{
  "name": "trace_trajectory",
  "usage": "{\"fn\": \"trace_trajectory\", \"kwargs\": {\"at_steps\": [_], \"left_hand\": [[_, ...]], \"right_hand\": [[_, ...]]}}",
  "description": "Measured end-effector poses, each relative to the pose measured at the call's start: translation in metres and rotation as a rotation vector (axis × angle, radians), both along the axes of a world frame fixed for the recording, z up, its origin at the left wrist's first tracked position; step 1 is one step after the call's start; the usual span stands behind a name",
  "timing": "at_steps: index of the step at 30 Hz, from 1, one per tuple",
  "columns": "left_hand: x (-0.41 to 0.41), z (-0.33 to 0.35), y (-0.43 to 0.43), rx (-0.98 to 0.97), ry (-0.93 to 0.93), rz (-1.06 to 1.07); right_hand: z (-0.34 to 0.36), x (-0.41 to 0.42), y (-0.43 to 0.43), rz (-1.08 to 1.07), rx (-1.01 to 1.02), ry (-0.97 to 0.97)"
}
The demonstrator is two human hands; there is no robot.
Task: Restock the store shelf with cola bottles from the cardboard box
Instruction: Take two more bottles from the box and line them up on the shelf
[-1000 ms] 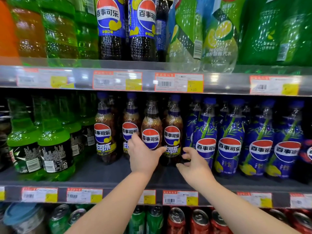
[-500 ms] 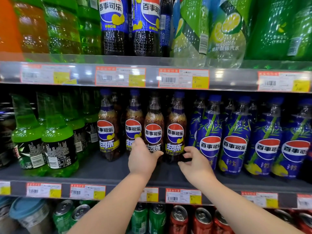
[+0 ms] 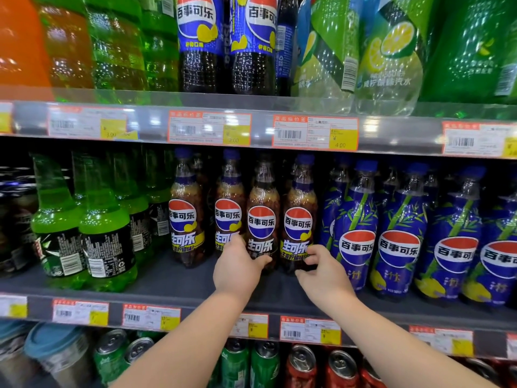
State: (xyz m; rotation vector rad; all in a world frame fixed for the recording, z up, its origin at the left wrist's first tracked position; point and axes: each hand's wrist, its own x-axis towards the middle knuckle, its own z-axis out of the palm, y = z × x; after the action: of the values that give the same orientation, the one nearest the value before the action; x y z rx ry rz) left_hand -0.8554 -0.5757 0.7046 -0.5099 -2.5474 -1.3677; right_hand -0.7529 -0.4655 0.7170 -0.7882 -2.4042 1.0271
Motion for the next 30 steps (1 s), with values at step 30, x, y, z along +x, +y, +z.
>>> {"fn": "trace_trajectory", "kwargs": {"at_steps": [30], "left_hand": [[0.105,-0.036,-0.291,-0.242,-0.172,0.683]], "right_hand": [[-0.003,-0.036,-0.199,0.867,-0.103,0.189]]}}
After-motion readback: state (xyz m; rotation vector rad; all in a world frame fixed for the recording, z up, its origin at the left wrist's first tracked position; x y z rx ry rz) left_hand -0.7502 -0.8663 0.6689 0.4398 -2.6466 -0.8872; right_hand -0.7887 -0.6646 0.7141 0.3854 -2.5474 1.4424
